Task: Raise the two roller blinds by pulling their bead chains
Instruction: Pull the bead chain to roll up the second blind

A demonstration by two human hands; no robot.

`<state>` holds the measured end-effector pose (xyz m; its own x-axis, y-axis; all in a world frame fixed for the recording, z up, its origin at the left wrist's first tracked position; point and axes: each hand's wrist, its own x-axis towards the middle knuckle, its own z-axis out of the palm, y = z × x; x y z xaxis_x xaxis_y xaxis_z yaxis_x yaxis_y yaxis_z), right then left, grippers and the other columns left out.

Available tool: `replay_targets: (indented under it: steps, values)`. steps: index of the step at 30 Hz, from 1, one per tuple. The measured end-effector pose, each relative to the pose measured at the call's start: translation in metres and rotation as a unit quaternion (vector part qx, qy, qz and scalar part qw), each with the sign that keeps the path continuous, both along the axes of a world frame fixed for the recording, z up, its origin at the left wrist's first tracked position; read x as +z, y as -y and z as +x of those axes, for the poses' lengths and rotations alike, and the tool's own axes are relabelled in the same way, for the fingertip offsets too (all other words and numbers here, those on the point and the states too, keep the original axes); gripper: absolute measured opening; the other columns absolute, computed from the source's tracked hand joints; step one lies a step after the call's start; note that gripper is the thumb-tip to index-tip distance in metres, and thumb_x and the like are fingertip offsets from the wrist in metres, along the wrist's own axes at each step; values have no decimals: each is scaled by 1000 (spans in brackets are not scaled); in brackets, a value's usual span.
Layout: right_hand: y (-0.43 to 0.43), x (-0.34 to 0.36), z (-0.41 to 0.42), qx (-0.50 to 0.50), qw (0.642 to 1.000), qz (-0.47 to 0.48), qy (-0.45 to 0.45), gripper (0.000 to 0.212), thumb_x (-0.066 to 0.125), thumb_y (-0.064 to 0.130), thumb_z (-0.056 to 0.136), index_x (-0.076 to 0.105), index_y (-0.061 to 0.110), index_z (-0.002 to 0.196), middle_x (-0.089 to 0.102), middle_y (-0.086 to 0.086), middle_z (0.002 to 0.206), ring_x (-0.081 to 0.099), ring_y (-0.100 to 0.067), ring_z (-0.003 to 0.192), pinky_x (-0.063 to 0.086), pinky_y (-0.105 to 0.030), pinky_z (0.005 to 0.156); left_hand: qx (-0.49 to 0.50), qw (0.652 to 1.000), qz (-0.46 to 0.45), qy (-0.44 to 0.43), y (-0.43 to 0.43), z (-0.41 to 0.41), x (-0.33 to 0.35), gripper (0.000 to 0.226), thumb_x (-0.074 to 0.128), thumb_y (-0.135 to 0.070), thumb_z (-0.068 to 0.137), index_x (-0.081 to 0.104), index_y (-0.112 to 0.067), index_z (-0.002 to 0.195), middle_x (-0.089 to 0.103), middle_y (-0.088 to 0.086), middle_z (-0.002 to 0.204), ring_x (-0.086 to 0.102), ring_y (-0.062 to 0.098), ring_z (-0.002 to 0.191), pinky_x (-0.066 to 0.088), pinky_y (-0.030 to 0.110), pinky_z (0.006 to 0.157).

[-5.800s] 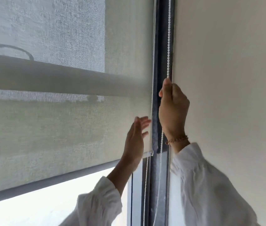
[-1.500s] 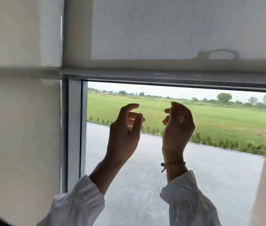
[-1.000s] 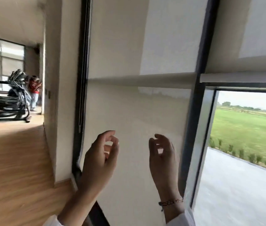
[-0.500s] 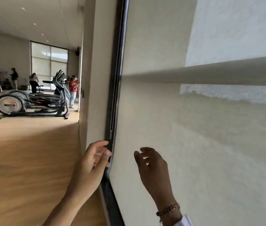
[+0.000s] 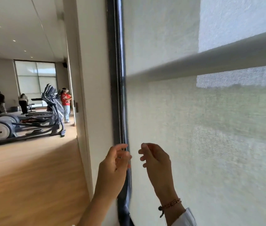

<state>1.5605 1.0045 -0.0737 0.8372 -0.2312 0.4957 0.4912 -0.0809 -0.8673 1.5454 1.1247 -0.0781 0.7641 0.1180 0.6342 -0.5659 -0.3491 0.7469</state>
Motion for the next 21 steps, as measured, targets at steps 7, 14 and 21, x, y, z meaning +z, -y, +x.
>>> replay_targets:
  steps: [7, 14, 21]
  values:
    - [-38, -11, 169, -6, 999, 29, -16, 19, 56, 25, 90, 67, 22, 75, 71, -2, 71, 63, -17, 66, 52, -39, 67, -7, 1000, -14, -13, -51, 169, -10, 18, 53, -26, 87, 58, -23, 105, 69, -6, 83, 65, 6, 64, 47, 11, 55]
    - [-83, -8, 362, 26, 999, 27, -28, 15, 55, 25, 90, 65, 22, 79, 71, -2, 75, 63, -14, 68, 49, -28, 63, -4, 998, -58, -19, -88, 354, -4, 14, 51, -19, 90, 58, -21, 103, 69, -5, 77, 65, 9, 61, 48, 26, 61]
    - [-116, -2, 526, -4, 999, -14, -34, 16, 57, 29, 88, 63, 19, 98, 67, 1, 97, 61, -12, 91, 47, -21, 76, -4, 998, -63, -8, -108, 501, 7, 13, 52, -24, 90, 58, -34, 97, 64, -17, 97, 59, 0, 88, 43, 13, 74]
